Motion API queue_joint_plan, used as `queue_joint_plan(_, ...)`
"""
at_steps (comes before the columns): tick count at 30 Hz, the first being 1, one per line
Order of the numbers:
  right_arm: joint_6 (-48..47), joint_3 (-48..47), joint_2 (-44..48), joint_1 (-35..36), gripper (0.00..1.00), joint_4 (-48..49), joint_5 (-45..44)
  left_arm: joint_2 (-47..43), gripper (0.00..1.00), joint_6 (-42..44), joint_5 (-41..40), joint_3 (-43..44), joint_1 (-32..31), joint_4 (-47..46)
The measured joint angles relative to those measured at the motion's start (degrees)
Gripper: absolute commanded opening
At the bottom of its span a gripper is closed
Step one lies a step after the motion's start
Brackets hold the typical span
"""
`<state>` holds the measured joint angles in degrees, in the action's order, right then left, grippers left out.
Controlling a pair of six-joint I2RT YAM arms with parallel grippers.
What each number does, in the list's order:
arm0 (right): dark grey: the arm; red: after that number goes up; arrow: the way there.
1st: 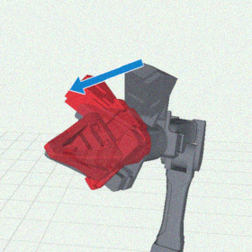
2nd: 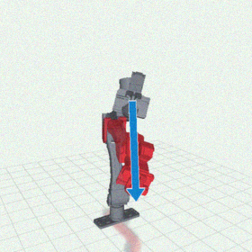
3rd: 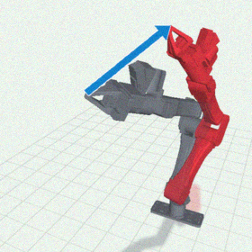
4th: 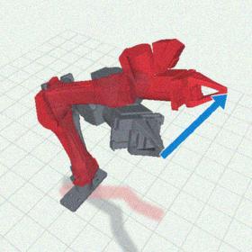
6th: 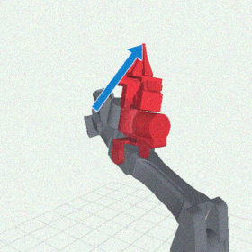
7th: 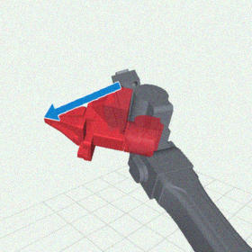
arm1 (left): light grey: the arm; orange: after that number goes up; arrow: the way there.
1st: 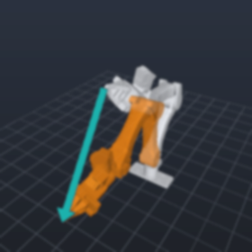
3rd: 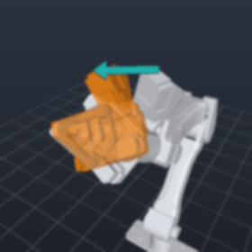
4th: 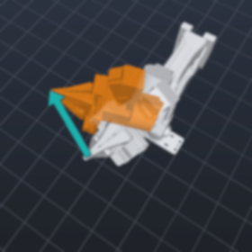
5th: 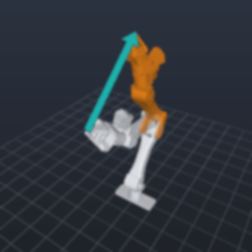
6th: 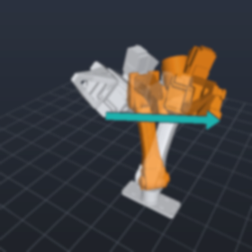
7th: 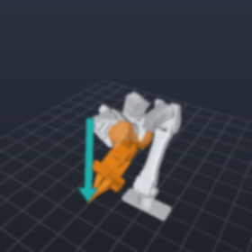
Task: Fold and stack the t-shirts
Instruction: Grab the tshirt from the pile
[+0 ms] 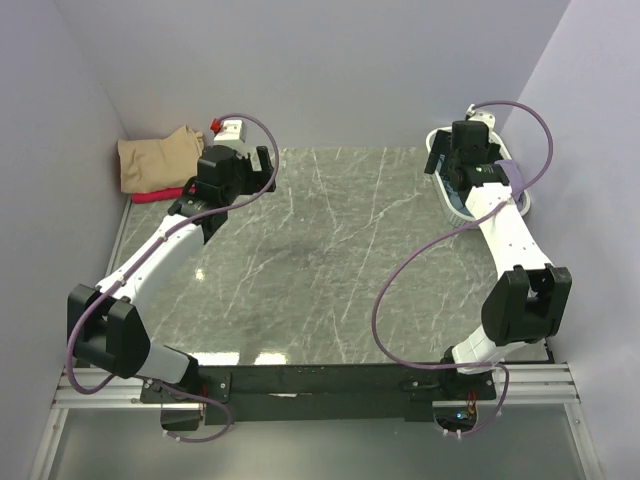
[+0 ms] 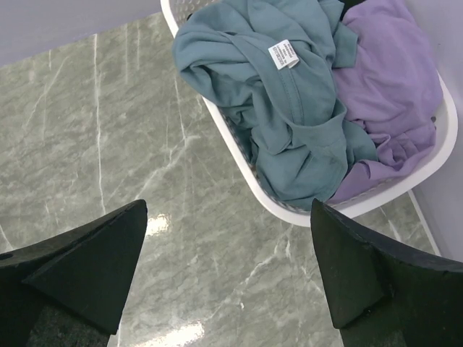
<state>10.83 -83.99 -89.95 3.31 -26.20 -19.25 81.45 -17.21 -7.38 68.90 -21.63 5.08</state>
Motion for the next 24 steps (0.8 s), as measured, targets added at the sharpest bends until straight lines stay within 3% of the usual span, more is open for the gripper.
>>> queue_joint_plan(13, 0.4, -5.1, -4.5, -1.4, 1.00, -0.7, -0.1, 2.7, 0.99, -0.1, 0.0, 0.0, 0.0, -1.1)
queue_joint_plan(24, 4.8, -23.9, -22.9, -3.0, 0.97, -3.3, -4.6, 6.6, 0.99, -0.7, 0.4, 0.8, 0.0, -2.0)
